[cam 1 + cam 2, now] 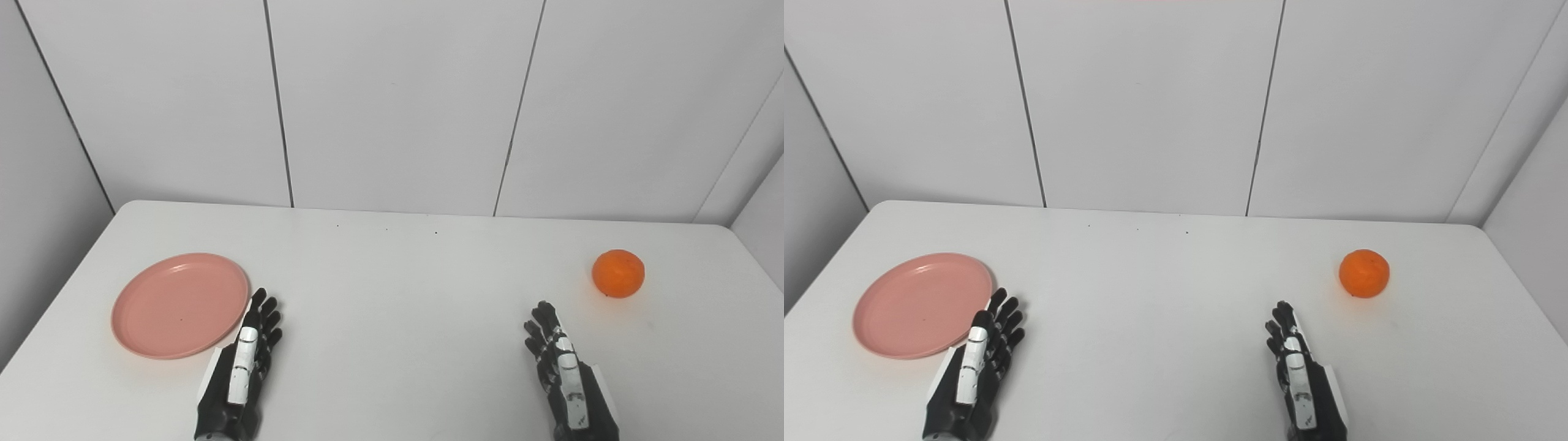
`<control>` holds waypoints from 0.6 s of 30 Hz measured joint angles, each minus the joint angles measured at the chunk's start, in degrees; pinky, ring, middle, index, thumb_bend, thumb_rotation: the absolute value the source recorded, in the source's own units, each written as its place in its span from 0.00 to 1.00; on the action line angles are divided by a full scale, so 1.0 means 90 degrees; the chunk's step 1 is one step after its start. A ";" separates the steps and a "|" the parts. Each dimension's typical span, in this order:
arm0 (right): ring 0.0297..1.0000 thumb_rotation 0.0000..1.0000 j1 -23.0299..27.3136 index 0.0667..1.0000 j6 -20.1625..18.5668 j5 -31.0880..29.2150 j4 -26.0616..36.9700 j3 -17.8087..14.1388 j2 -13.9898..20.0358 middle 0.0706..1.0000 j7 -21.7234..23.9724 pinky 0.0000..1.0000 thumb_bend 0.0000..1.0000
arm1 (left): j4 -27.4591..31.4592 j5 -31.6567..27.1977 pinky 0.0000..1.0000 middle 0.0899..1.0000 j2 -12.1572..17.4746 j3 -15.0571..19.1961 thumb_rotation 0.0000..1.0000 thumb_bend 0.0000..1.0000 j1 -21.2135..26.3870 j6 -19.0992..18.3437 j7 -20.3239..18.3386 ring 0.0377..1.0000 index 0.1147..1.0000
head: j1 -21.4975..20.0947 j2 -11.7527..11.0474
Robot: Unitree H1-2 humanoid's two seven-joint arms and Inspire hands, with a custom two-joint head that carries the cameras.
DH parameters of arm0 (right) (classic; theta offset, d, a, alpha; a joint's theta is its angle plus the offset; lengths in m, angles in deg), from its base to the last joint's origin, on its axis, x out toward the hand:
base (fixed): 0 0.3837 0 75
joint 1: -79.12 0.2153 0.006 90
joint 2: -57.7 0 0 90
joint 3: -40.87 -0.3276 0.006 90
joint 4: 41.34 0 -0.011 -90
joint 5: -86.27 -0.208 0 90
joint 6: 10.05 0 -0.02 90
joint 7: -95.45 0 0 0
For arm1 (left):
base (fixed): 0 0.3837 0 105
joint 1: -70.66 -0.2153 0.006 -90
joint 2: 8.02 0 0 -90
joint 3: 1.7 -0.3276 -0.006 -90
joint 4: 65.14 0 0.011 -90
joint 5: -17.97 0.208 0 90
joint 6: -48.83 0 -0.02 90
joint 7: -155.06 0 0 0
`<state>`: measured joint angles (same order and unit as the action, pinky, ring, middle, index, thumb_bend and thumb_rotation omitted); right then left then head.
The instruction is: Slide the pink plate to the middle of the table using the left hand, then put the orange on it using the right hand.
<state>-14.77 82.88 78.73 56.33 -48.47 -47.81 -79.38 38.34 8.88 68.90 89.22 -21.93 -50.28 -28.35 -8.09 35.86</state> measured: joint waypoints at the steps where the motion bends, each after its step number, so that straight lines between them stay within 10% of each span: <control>1: 0.97 1.00 0.0000 0.98 -0.0004 0.0005 0.0001 0.0014 -0.0008 0.98 0.0000 1.00 0.71 | 0.0000 0.0002 1.00 1.00 0.0001 0.0001 1.00 0.75 -0.0001 -0.0004 0.0000 1.00 1.00 | 0.0000 0.0000; 18: 0.97 1.00 0.0001 0.97 -0.0072 0.0003 0.0006 0.0047 -0.0038 0.98 -0.0045 0.99 0.71 | 0.0018 0.0027 1.00 1.00 0.0018 0.0010 1.00 0.74 0.0009 -0.0076 0.0001 1.00 1.00 | -0.0049 0.0000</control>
<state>-14.76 82.23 78.76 56.39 -48.05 -48.15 -79.78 38.50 9.13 69.06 89.31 -21.84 -50.96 -28.34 -8.52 35.86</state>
